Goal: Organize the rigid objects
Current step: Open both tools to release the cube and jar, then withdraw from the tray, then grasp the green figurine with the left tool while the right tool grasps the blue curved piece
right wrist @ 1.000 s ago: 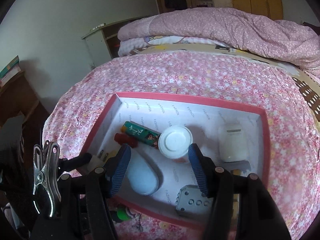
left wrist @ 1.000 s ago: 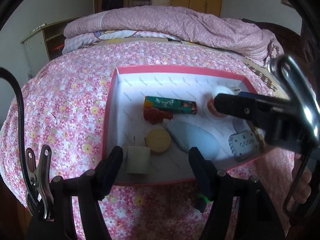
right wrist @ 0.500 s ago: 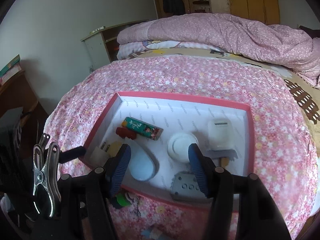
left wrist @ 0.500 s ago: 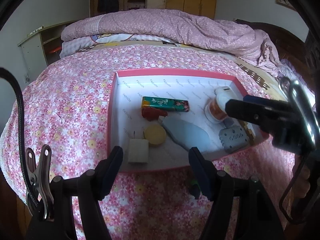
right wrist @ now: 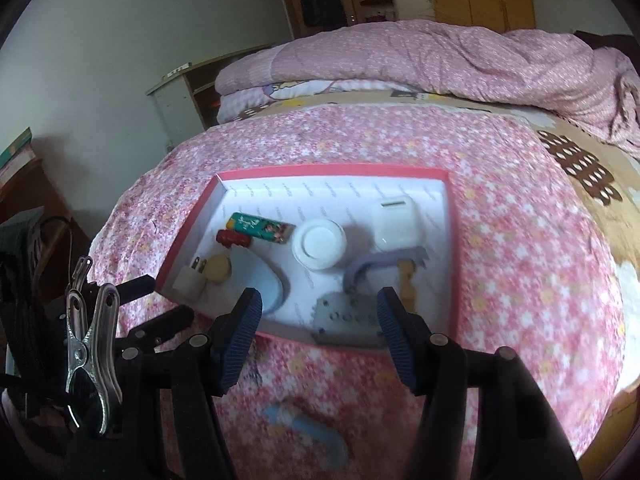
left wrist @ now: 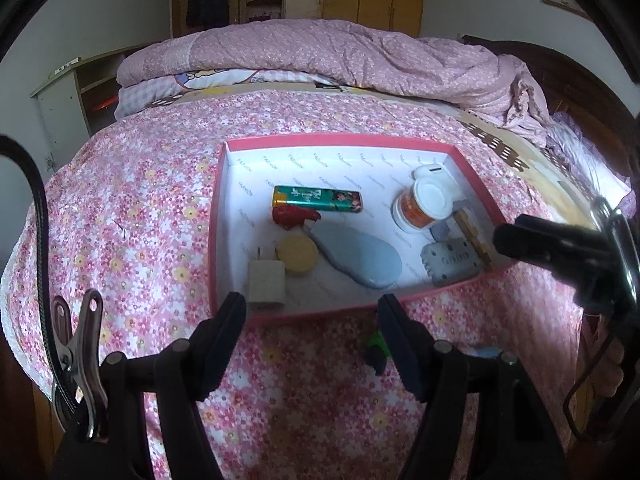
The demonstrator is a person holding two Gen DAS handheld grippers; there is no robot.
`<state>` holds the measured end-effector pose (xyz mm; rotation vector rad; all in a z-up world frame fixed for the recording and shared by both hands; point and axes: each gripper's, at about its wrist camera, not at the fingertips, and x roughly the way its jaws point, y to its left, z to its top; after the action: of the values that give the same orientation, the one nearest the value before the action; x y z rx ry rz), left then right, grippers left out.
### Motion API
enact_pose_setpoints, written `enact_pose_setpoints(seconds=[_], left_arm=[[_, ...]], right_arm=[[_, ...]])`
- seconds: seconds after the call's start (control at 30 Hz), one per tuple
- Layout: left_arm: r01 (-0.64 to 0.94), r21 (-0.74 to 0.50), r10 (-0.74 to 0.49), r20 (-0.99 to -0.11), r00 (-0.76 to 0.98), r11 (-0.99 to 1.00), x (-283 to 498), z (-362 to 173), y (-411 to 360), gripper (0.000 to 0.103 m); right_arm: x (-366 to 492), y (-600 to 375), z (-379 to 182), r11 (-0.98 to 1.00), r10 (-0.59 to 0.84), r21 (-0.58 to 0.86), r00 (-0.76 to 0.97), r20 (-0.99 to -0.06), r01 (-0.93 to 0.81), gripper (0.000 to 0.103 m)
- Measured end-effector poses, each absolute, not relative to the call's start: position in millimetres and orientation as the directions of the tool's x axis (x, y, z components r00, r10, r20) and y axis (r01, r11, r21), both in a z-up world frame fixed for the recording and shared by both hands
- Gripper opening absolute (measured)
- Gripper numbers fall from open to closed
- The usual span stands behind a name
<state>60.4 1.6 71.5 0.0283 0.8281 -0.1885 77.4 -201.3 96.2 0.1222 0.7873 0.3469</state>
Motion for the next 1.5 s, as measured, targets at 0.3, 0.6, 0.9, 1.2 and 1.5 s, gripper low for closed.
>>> enact_pose_setpoints(seconds=[0.3, 0.6, 0.9, 1.2, 1.5], left_arm=[[0.227, -0.048, -0.186, -0.747, 0.639, 0.973, 47.9, 67.0, -11.1, 0.072], [0.258, -0.036, -0.192, -0.767, 0.612, 0.965, 40.4, 54.7, -21.0, 0.072], [0.270, -0.057, -0.210, -0.785, 0.582, 0.961, 42.3, 38.7, -21.7, 0.067], [0.323, -0.051, -0.238, -0.784, 0.574, 0.945, 51.2, 25.4, -36.5, 0.036], [0.365, 0.046, -0.202, -0.765, 0.611, 0.930, 52.5, 16.6, -59.0, 0.049]], right_arm=[[48.6, -217.0, 80.3, 0.945, 0.328, 0.229, 0.634, -0.700, -0.236, 0.061], [26.9, -202.2, 52.6, 0.943, 0.309, 0.158, 0.592, -0.744, -0.294, 0.061], [22.7, -179.9, 31.8, 0.932, 0.277, 0.070, 0.573, -0.771, -0.356, 0.059], [28.1, -190.7, 22.1, 0.950, 0.271, 0.119, 0.579, -0.769, -0.288, 0.018], [34.5, -218.8, 18.7, 0.961, 0.274, 0.205, 0.592, -0.758, -0.183, 0.018]])
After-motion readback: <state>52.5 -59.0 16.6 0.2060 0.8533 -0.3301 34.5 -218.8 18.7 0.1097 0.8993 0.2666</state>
